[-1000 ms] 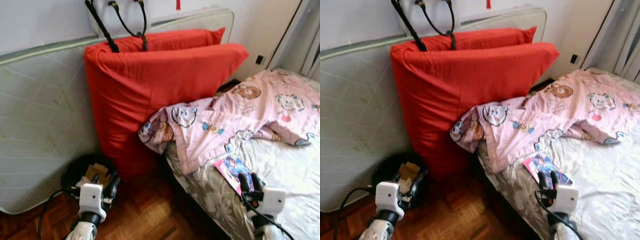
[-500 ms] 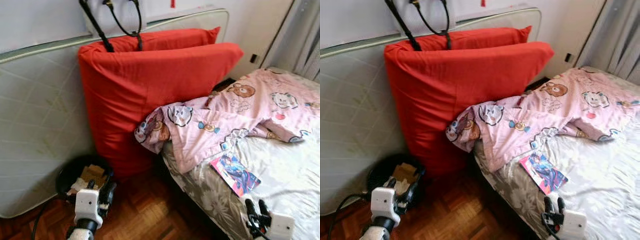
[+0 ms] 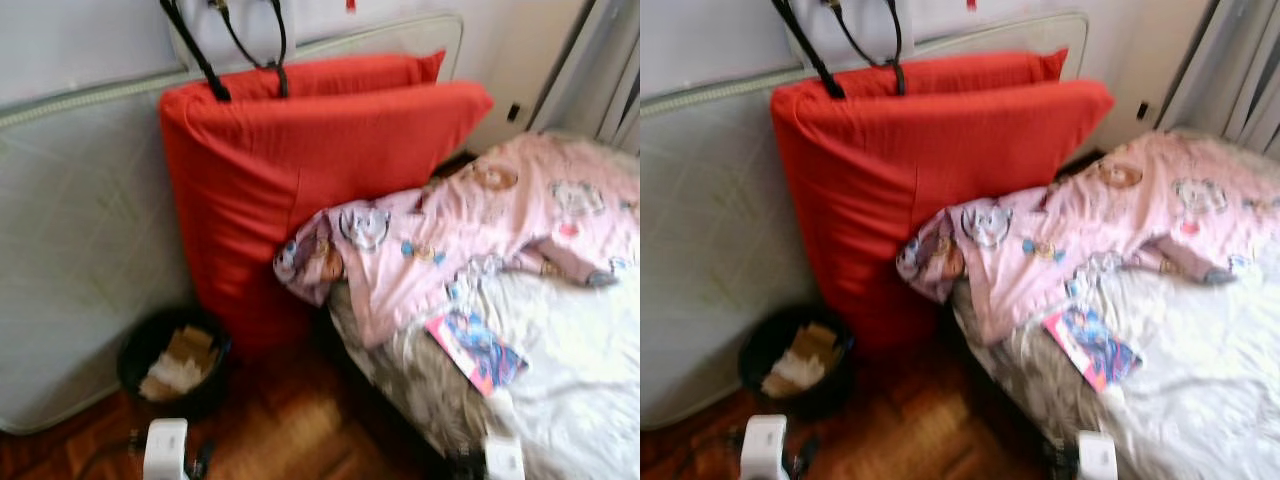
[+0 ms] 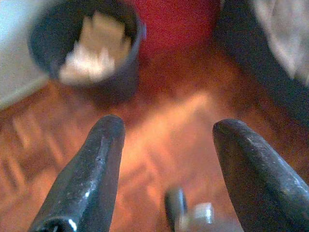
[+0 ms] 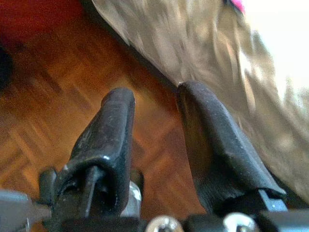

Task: Clean up the room

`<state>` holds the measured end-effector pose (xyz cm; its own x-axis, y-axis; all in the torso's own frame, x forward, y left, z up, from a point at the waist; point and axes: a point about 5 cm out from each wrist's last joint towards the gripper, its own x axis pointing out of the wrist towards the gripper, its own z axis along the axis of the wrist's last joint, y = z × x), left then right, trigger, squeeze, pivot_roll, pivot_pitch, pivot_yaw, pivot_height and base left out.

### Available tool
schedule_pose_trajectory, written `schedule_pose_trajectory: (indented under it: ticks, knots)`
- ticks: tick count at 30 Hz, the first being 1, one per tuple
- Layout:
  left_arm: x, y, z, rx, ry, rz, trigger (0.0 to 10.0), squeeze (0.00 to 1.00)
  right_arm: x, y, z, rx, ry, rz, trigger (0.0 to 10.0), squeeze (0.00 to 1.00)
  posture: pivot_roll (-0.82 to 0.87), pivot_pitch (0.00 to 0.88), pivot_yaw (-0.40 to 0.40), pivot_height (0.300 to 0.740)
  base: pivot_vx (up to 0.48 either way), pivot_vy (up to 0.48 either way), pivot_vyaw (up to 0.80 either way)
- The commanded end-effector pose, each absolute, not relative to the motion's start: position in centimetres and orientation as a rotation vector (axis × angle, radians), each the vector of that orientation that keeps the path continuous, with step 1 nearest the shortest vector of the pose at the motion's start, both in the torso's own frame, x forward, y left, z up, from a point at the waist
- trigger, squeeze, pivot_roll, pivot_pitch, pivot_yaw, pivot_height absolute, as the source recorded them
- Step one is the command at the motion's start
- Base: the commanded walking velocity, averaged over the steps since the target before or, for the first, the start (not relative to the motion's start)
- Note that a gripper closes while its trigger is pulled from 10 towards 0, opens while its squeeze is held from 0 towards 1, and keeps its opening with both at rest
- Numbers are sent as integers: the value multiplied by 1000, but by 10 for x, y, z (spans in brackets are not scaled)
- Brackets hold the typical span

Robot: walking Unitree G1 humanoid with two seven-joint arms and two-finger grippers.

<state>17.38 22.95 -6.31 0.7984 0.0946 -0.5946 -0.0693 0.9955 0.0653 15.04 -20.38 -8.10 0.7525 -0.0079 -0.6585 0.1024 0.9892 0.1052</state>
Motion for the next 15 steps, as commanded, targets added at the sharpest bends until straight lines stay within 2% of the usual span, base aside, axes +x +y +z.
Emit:
schedule_pose_trajectory:
  ticks: [1,8,13,14,15]
  knots:
    - [162,233,-72,49,723,107,10000,0,140,-206,-87,132,780,-89,10000,0,-30,29,-7,740,0,0,0]
    - [157,227,-80,28,798,102,10000,0,138,-203,-91,163,811,-135,10000,0,-49,9,8,740,0,0,0]
    - [173,212,-78,33,792,61,10000,0,145,-211,-90,177,827,-186,10000,0,-49,0,4,740,0,0,0]
    - [176,208,-77,35,791,49,10000,0,147,-212,-89,174,828,-174,10000,545,-40,6,-18,740,0,0,0]
    - [178,207,-77,34,790,46,10000,0,148,-212,-89,173,828,-167,10000,545,-39,6,-23,740,0,0,0]
